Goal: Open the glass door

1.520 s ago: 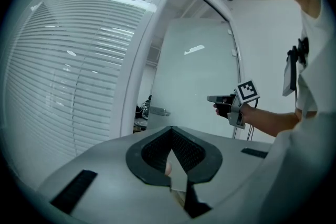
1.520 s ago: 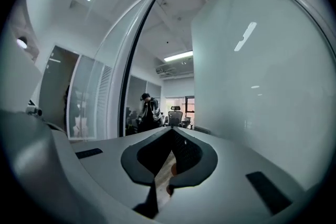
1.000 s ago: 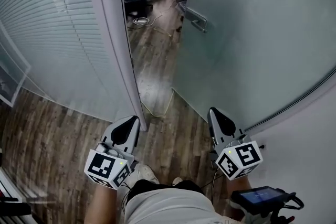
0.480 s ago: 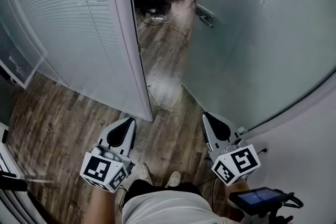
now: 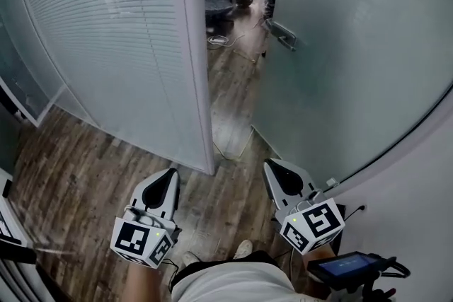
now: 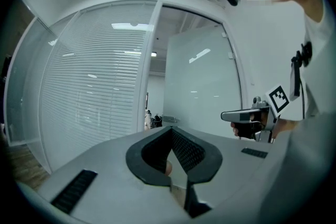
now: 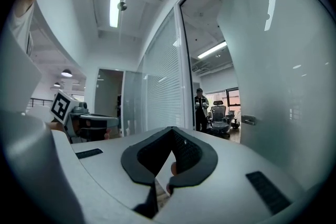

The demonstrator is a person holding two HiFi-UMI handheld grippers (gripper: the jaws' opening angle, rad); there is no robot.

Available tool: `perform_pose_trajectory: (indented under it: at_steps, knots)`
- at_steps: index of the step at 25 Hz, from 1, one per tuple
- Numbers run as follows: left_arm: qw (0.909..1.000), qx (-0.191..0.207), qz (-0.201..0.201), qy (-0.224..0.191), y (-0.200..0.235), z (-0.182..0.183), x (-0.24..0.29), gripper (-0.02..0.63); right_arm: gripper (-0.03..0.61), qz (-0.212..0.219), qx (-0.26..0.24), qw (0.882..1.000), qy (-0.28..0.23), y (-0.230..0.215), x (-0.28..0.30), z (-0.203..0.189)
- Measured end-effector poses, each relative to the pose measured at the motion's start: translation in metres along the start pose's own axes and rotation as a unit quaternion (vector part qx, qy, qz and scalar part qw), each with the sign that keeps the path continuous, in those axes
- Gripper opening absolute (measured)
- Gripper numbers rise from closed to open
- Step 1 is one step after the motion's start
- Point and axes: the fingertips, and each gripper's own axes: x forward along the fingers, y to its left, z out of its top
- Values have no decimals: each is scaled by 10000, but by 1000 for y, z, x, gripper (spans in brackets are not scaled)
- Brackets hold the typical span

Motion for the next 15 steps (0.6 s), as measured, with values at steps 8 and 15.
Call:
perform_pose_trajectory:
  at_steps: [8, 15]
  knots:
    - [9993, -133, 349, -27, 64, 15, -55, -2, 2, 216, 43, 9997, 53, 65, 42, 23]
    - [9989, -182, 423, -101, 81, 23, -65, -2, 0, 186, -68, 9998, 65, 76, 58, 30]
